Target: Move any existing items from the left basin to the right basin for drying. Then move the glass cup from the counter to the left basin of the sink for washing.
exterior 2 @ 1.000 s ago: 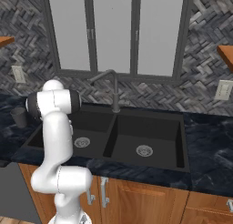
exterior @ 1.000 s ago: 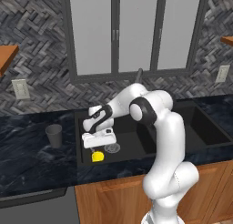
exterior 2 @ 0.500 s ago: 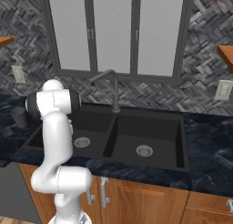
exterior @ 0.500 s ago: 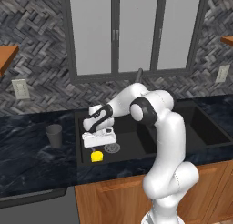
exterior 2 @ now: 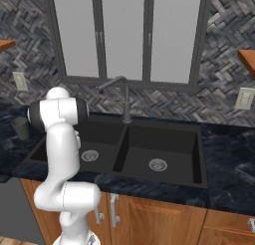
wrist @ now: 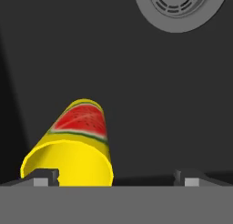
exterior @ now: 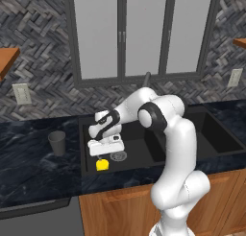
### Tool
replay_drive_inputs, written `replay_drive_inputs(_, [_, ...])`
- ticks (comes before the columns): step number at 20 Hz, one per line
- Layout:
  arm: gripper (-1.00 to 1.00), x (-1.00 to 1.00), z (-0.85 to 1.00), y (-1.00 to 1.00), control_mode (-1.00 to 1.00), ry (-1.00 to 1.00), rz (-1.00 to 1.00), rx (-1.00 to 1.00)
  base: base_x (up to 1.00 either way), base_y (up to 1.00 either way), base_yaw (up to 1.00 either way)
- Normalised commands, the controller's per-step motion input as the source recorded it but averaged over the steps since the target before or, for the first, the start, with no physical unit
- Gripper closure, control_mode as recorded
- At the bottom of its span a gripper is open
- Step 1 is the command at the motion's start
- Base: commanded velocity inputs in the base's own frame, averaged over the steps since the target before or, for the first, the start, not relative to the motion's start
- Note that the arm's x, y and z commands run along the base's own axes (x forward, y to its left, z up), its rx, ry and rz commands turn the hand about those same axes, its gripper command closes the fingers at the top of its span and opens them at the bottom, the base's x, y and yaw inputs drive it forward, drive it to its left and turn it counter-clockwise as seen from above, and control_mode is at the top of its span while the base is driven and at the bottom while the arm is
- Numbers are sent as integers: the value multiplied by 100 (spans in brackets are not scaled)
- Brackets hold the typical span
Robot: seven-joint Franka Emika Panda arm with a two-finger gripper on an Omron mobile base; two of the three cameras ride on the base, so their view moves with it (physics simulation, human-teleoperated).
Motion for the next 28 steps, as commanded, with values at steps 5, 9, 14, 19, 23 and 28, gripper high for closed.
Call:
replay_drive_inputs(5, [-100, -14, -1, -3, -100, 0, 0, 0, 0, 0, 0])
replay_drive_inputs(9, [-100, -8, -6, 0, -100, 1, 0, 0, 0, 0, 0])
replay_drive_inputs(14, [-100, 0, -8, 0, -100, 2, 0, 0, 0, 0, 0])
replay_drive_inputs(19, [-100, 0, -9, 0, -100, 2, 0, 0, 0, 0, 0])
replay_drive_inputs(23, [-100, 0, -12, 0, -100, 2, 0, 0, 0, 0, 0])
replay_drive_inputs(28, [-100, 4, -14, 0, -100, 1, 0, 0, 0, 0, 0])
